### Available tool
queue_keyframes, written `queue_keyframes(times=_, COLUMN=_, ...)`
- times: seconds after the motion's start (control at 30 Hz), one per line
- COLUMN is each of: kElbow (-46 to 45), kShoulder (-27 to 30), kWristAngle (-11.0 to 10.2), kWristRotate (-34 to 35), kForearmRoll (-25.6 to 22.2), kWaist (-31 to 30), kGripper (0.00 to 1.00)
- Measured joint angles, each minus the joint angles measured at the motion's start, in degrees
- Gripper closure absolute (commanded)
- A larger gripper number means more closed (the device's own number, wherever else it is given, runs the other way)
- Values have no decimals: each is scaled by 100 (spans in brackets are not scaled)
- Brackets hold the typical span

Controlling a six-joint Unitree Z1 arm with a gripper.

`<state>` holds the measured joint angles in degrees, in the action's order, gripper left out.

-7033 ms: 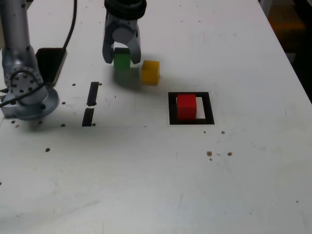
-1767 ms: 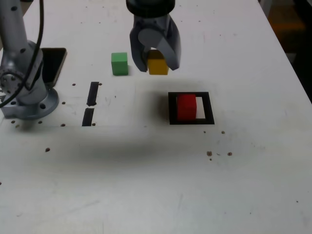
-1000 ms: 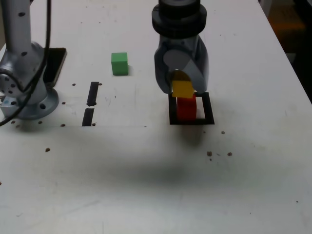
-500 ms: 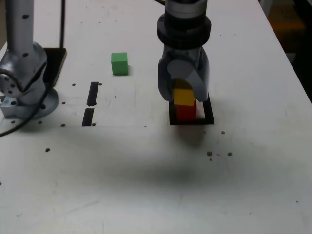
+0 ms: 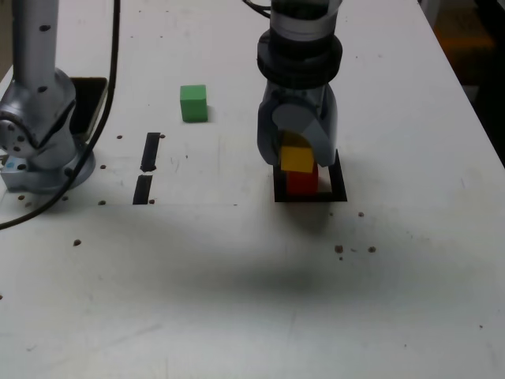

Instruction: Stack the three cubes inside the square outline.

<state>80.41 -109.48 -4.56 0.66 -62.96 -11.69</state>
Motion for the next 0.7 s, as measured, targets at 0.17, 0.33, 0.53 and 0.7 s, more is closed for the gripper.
queue_keyframes(times=0.17, kElbow=-18, kShoulder=1, kWristAngle=-57, kWristRotate=0, kForearmRoll=29, kWaist=11, kGripper=75)
queue_keyframes(times=0.33, kElbow=-18, kShoulder=2, kWristAngle=-125, kWristRotate=-1, kForearmRoll=44, kWaist=11, kGripper=74)
queue_keyframes(times=0.53, kElbow=-11, kShoulder=4, kWristAngle=-162, kWristRotate=-13, kForearmRoll=69, kWaist=11, kGripper=71)
queue_keyframes(times=0.7, kElbow=-10, kShoulder=4, kWristAngle=-161, kWristRotate=-13, kForearmRoll=71, kWaist=11, kGripper=67)
